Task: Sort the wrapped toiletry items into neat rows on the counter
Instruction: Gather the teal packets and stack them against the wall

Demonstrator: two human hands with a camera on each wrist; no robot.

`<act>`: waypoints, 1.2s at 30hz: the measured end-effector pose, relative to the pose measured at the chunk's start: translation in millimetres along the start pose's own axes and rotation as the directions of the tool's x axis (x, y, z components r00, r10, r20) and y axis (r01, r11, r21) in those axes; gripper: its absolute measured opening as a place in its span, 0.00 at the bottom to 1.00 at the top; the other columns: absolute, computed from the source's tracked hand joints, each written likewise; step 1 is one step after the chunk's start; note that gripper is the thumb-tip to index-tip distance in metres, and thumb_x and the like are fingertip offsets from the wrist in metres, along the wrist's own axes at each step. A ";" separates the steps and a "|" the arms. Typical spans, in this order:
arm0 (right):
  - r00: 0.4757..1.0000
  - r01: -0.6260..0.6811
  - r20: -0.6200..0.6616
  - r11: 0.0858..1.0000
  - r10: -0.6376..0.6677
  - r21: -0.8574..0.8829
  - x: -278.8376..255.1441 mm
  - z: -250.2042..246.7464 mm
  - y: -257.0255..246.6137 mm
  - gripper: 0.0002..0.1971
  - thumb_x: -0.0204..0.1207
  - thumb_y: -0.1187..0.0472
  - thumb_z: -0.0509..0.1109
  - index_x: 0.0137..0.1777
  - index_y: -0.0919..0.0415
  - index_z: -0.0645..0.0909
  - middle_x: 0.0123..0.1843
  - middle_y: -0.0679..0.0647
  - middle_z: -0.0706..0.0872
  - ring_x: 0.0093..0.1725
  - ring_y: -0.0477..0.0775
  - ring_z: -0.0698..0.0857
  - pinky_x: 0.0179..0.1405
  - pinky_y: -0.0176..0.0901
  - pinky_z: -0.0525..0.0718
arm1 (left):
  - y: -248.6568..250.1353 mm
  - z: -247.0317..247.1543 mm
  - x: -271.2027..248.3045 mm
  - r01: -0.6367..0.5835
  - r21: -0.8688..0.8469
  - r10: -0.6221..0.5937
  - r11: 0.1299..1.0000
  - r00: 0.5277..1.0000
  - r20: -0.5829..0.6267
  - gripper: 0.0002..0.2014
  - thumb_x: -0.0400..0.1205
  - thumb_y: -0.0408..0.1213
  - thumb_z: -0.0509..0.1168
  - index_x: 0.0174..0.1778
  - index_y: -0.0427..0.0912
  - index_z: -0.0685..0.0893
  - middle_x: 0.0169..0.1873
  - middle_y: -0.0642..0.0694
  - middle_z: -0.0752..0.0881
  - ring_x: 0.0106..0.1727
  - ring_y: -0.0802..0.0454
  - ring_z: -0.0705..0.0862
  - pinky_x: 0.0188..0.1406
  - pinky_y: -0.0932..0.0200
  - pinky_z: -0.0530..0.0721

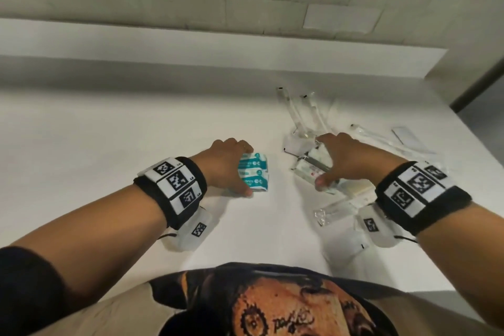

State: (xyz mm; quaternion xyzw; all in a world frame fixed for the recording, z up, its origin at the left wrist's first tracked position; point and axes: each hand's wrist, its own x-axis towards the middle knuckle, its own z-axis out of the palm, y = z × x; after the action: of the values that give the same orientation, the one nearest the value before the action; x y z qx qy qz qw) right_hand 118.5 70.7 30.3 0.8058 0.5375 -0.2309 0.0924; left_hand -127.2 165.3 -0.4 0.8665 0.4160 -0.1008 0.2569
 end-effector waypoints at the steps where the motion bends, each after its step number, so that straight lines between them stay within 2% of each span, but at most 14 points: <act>1: 1.000 -0.003 -0.007 1.000 0.003 0.012 1.8 4.8 -0.2 0.54 0.55 0.46 0.86 0.79 0.48 0.59 0.72 0.56 0.71 0.64 0.59 0.79 0.61 0.54 0.81 | -0.3 -0.1 -0.2 0.001 0.003 -0.001 1.000 1.000 0.005 0.49 0.64 0.56 0.80 0.78 0.55 0.63 0.69 0.52 0.71 0.70 0.50 0.68 0.66 0.53 0.74; 4: 0.998 -0.039 -0.052 0.988 0.047 0.147 1.4 -3.8 1.0 0.43 0.60 0.57 0.85 0.73 0.50 0.65 0.65 0.56 0.80 0.48 0.55 0.86 0.46 0.52 0.88 | -4.4 -3.4 -3.1 0.000 0.002 0.000 1.000 1.000 0.018 0.45 0.66 0.58 0.78 0.77 0.55 0.65 0.69 0.51 0.70 0.71 0.49 0.69 0.70 0.51 0.73; 6: 0.994 -0.044 -0.097 0.988 0.058 0.148 1.0 -16.5 0.8 0.39 0.63 0.60 0.84 0.71 0.52 0.67 0.62 0.55 0.82 0.48 0.55 0.85 0.46 0.50 0.86 | -10.8 -5.9 -4.3 0.025 -0.077 -0.030 0.997 0.998 -0.054 0.35 0.71 0.55 0.75 0.73 0.55 0.72 0.67 0.49 0.71 0.69 0.48 0.73 0.69 0.51 0.75; 9: 0.978 0.041 -0.208 0.981 -0.001 0.187 2.2 -31.2 -14.9 0.30 0.66 0.60 0.81 0.66 0.53 0.70 0.58 0.52 0.82 0.51 0.54 0.82 0.48 0.47 0.83 | -20.7 -7.9 -2.4 0.052 -0.185 -0.091 0.981 0.973 -0.212 0.14 0.78 0.43 0.71 0.59 0.52 0.81 0.61 0.47 0.76 0.59 0.49 0.81 0.57 0.56 0.80; 11: 0.980 0.107 -0.184 0.976 -0.071 0.191 8.0 -32.7 -34.7 0.25 0.67 0.59 0.79 0.62 0.50 0.72 0.55 0.49 0.81 0.50 0.52 0.82 0.46 0.45 0.82 | -23.5 -7.5 -0.8 0.051 -0.198 -0.095 0.979 0.970 -0.222 0.08 0.78 0.40 0.71 0.52 0.52 0.83 0.58 0.48 0.82 0.54 0.51 0.83 0.52 0.57 0.81; 15: 0.973 0.193 -0.142 0.977 -0.179 0.088 28.8 -16.5 -63.2 0.19 0.72 0.61 0.73 0.62 0.51 0.74 0.58 0.50 0.82 0.52 0.53 0.82 0.52 0.47 0.84 | -25.2 -6.2 0.4 0.065 -0.248 -0.114 0.967 0.975 -0.192 0.09 0.77 0.38 0.72 0.52 0.50 0.84 0.56 0.50 0.86 0.53 0.52 0.84 0.54 0.54 0.84; 18: 0.968 0.168 -0.196 0.985 -0.159 0.032 40.8 -12.9 -60.4 0.17 0.75 0.64 0.68 0.63 0.51 0.74 0.62 0.55 0.81 0.53 0.54 0.80 0.49 0.46 0.82 | -27.7 -5.5 2.7 0.071 -0.274 -0.124 0.959 0.976 -0.182 0.10 0.76 0.39 0.72 0.52 0.51 0.84 0.57 0.51 0.86 0.54 0.52 0.84 0.57 0.51 0.84; 21: 0.936 0.113 -0.318 0.985 -0.150 -0.132 45.7 -19.1 -55.1 0.18 0.76 0.66 0.66 0.64 0.51 0.77 0.62 0.57 0.77 0.58 0.57 0.77 0.55 0.51 0.82 | -28.9 -5.4 4.0 0.069 -0.298 -0.125 0.952 0.976 -0.176 0.09 0.75 0.39 0.73 0.50 0.51 0.83 0.57 0.52 0.86 0.53 0.51 0.84 0.58 0.49 0.83; 23: 0.913 0.139 -0.360 0.976 -0.192 -0.169 46.7 -19.2 -55.8 0.15 0.76 0.63 0.67 0.62 0.52 0.80 0.61 0.55 0.77 0.57 0.56 0.77 0.55 0.51 0.82 | -29.6 -5.2 5.4 0.069 -0.311 -0.128 0.948 0.977 -0.172 0.09 0.75 0.38 0.73 0.49 0.52 0.83 0.57 0.52 0.86 0.53 0.51 0.84 0.58 0.49 0.84; 25: 0.940 0.181 -0.254 0.963 -0.230 -0.202 45.3 -14.6 -58.9 0.17 0.73 0.56 0.73 0.62 0.52 0.79 0.58 0.53 0.77 0.55 0.54 0.76 0.53 0.49 0.81 | -30.6 -5.3 6.5 0.072 -0.319 -0.131 0.945 0.977 -0.166 0.09 0.75 0.38 0.73 0.48 0.51 0.83 0.56 0.53 0.86 0.53 0.52 0.85 0.57 0.50 0.85; 28: 0.958 0.198 -0.131 0.917 -0.256 -0.345 43.2 -4.1 -60.7 0.30 0.63 0.46 0.80 0.63 0.52 0.74 0.59 0.52 0.75 0.56 0.55 0.75 0.48 0.46 0.76 | -31.3 -6.1 6.4 0.069 -0.322 -0.125 0.944 0.980 -0.157 0.09 0.76 0.38 0.73 0.47 0.52 0.82 0.56 0.53 0.86 0.53 0.52 0.85 0.56 0.50 0.85; 31: 0.944 0.211 -0.133 0.863 -0.302 -0.459 42.9 -4.4 -66.1 0.25 0.63 0.52 0.78 0.59 0.55 0.73 0.58 0.53 0.76 0.54 0.55 0.74 0.47 0.46 0.74 | -31.1 -7.0 5.5 0.070 -0.331 -0.128 0.941 0.980 -0.155 0.09 0.75 0.38 0.74 0.46 0.52 0.82 0.56 0.52 0.86 0.53 0.51 0.85 0.57 0.49 0.85; 33: 0.957 0.200 -0.104 0.877 -0.270 -0.437 42.4 -10.7 -76.8 0.23 0.60 0.57 0.79 0.52 0.53 0.72 0.53 0.51 0.75 0.50 0.53 0.72 0.45 0.44 0.71 | -30.5 -7.1 4.9 0.069 -0.326 -0.128 0.943 0.978 -0.162 0.09 0.75 0.38 0.74 0.46 0.52 0.81 0.55 0.51 0.86 0.52 0.50 0.85 0.56 0.50 0.85; 36: 0.979 0.158 -0.060 0.913 -0.194 -0.377 47.0 -17.4 -95.5 0.29 0.53 0.66 0.79 0.52 0.54 0.70 0.48 0.50 0.74 0.48 0.52 0.74 0.42 0.45 0.75 | -29.4 -6.8 4.6 0.079 -0.308 -0.142 0.948 0.972 -0.187 0.09 0.75 0.38 0.75 0.44 0.51 0.80 0.51 0.50 0.83 0.50 0.51 0.84 0.52 0.53 0.85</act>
State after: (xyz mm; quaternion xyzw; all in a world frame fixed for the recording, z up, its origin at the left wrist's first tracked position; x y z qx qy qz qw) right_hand 51.2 155.1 32.9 0.7324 0.6454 -0.0939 0.1957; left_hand -147.3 187.3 -7.0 0.7987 0.4990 0.0393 0.3341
